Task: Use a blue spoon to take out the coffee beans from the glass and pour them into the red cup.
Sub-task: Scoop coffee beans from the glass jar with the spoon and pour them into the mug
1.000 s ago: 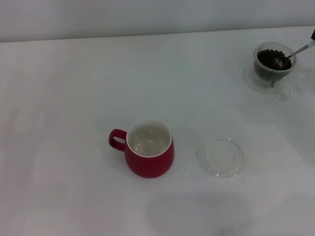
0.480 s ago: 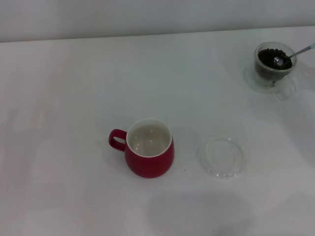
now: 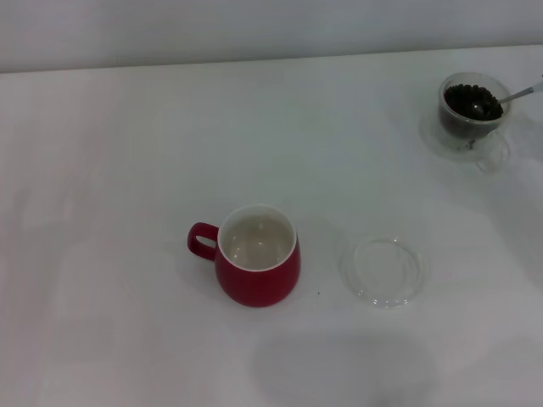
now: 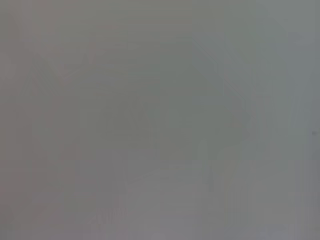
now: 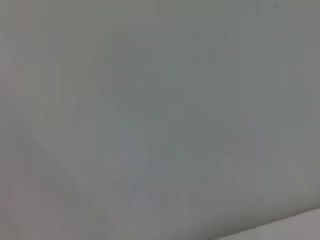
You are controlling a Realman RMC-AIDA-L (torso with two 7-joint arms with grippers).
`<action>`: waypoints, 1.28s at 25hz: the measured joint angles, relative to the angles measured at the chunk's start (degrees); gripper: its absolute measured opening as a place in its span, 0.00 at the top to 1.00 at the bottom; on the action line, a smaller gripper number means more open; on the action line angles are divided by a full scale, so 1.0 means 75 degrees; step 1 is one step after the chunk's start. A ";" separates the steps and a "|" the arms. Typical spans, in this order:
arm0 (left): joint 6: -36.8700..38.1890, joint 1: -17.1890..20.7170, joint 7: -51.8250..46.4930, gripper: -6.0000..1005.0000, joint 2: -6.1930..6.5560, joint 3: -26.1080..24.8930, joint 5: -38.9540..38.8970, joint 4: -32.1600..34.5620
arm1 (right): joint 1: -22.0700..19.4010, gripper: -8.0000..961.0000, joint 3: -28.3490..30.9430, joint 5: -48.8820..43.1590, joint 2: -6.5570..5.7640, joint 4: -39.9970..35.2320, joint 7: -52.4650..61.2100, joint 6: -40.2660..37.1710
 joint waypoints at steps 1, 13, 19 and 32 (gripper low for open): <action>-0.0006 0.0005 0.0000 0.13 -0.0003 0.0001 0.0002 0.0000 | -0.0021 0.82 0.0003 0.0005 -0.0009 0.0002 0.0095 0.0000; -0.0053 0.0047 0.0000 0.13 -0.0006 -0.0001 0.0020 -0.0020 | -0.0136 0.82 -0.0057 -0.0011 -0.0112 0.0002 0.1361 0.0008; -0.0052 0.0047 0.0000 0.13 -0.0006 0.0002 0.0020 -0.0017 | -0.0148 0.82 -0.0140 -0.0024 -0.0118 -0.0001 0.1706 0.0055; -0.0015 0.0053 0.0000 0.13 -0.0006 -0.0020 0.0020 0.0000 | -0.0075 0.82 -0.0253 -0.0001 -0.0152 0.0201 0.2081 0.0053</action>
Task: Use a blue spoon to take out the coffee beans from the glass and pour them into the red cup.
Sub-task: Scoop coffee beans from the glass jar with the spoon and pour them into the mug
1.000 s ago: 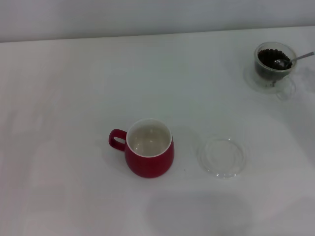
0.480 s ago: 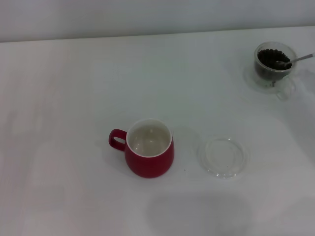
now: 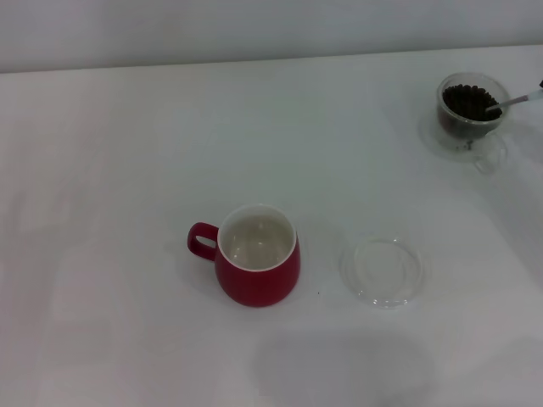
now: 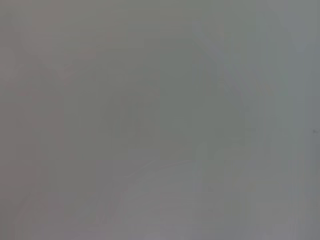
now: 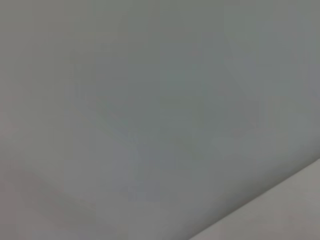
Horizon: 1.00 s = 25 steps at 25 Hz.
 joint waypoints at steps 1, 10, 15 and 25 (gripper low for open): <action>0.0001 0.0005 0.0000 0.13 0.0000 -0.0002 0.0000 0.0000 | -0.0013 0.82 0.0029 0.0022 0.0001 0.0001 0.0002 -0.0006; 0.0006 0.0029 0.0000 0.13 0.0000 0.0011 0.0000 -0.0009 | -0.0048 0.82 0.0238 0.0074 -0.0091 0.0350 0.0035 -0.0300; 0.0007 0.0062 0.0000 0.13 0.0000 0.0023 -0.0007 -0.0018 | -0.0001 0.82 0.0271 0.0113 -0.0181 0.0567 0.0096 -0.0266; 0.0003 0.0094 0.0000 0.13 0.0000 0.0017 0.0000 -0.0036 | 0.0023 0.82 0.0279 0.0255 -0.0181 0.0583 0.0257 -0.0164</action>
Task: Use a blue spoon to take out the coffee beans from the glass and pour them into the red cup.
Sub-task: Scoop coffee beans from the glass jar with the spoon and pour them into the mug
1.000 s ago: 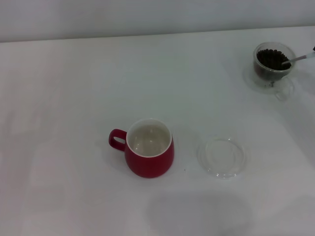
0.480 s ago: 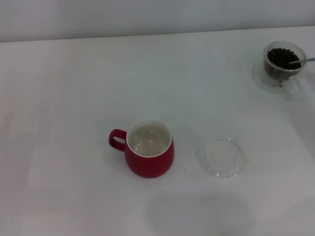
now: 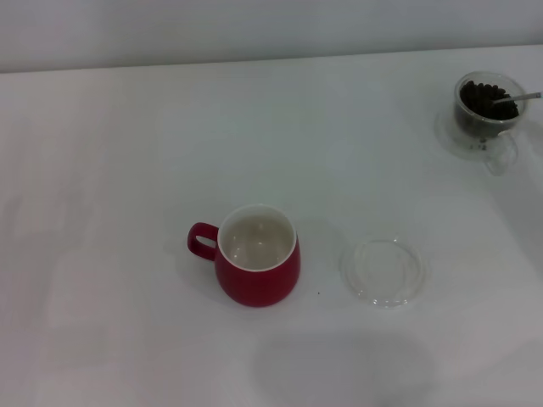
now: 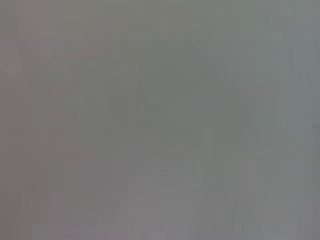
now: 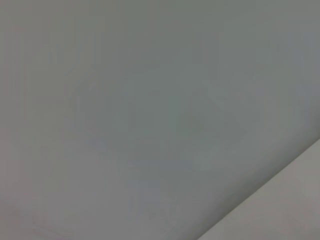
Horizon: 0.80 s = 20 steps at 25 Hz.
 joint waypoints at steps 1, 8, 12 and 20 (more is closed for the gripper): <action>0.0000 0.0002 0.0000 0.13 0.0000 -0.0002 0.0000 0.0002 | 0.0001 0.82 0.0000 0.0008 0.0000 0.0000 0.0011 -0.0001; -0.0001 0.0007 0.0000 0.13 0.0000 -0.0005 0.0000 0.0021 | -0.0021 0.82 0.0116 0.0016 -0.0025 -0.0036 0.0034 -0.0004; -0.0001 0.0005 0.0000 0.13 0.0000 -0.0005 0.0000 0.0024 | -0.0063 0.82 0.0176 0.0016 -0.0047 -0.0051 0.0036 -0.0017; 0.0003 -0.0011 0.0000 0.13 0.0000 0.0007 -0.0010 0.0026 | -0.0079 0.82 0.0180 0.0027 -0.0118 -0.0015 0.0211 0.0000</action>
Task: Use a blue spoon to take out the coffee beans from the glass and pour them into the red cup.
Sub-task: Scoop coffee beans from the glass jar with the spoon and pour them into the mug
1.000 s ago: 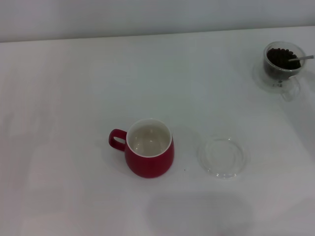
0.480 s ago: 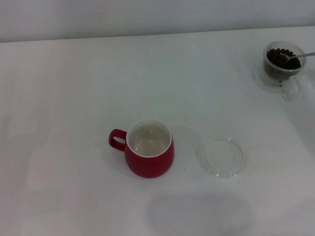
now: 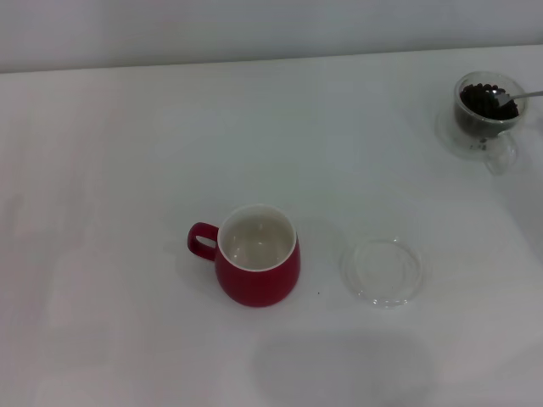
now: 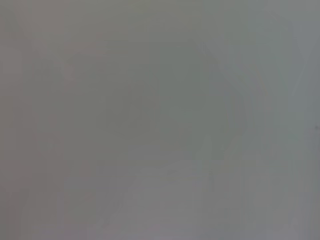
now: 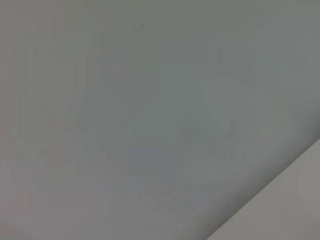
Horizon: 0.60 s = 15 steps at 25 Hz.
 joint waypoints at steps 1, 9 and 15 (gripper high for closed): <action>0.0001 -0.0003 0.0000 0.13 0.0000 0.0001 -0.0001 0.0002 | 0.0000 0.82 -0.0012 0.0000 -0.0012 0.0001 0.0067 0.0013; 0.0009 -0.0030 0.0000 0.13 0.0011 -0.0008 -0.0003 0.0010 | 0.0036 0.81 -0.0109 -0.0090 -0.0067 0.0008 0.0441 0.0107; 0.0013 -0.0031 0.0000 0.13 0.0012 -0.0021 -0.0010 0.0010 | 0.0048 0.81 -0.0107 -0.0097 -0.0110 0.0217 0.0594 0.0049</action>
